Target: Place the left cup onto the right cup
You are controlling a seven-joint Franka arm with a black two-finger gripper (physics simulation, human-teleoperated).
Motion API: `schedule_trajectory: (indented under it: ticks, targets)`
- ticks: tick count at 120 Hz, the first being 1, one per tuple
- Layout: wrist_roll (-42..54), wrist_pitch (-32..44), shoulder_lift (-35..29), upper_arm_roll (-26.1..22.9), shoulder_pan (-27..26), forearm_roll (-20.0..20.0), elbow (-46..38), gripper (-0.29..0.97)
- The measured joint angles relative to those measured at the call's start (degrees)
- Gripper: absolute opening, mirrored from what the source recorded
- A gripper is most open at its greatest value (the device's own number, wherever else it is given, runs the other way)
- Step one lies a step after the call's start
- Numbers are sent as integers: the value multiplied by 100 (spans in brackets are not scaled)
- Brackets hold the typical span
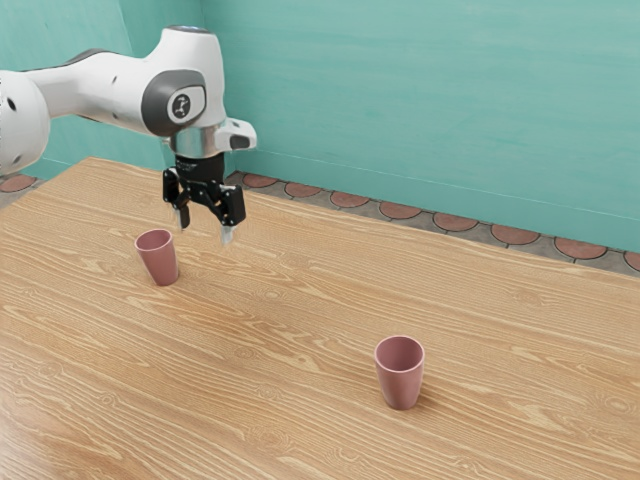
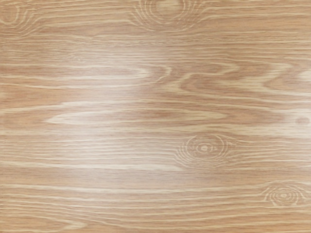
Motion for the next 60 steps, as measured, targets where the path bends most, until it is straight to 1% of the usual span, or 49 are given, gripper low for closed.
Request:
schedule_trajectory:
  ticks: [23,53,60]
  targets:
    - [-2,-38,611,-24,170,-20,713,68]
    - [-2,-229,1410,-88,233,-34,1770,68]
    - [-3,-305,1636,-206,312,-32,2091,68]
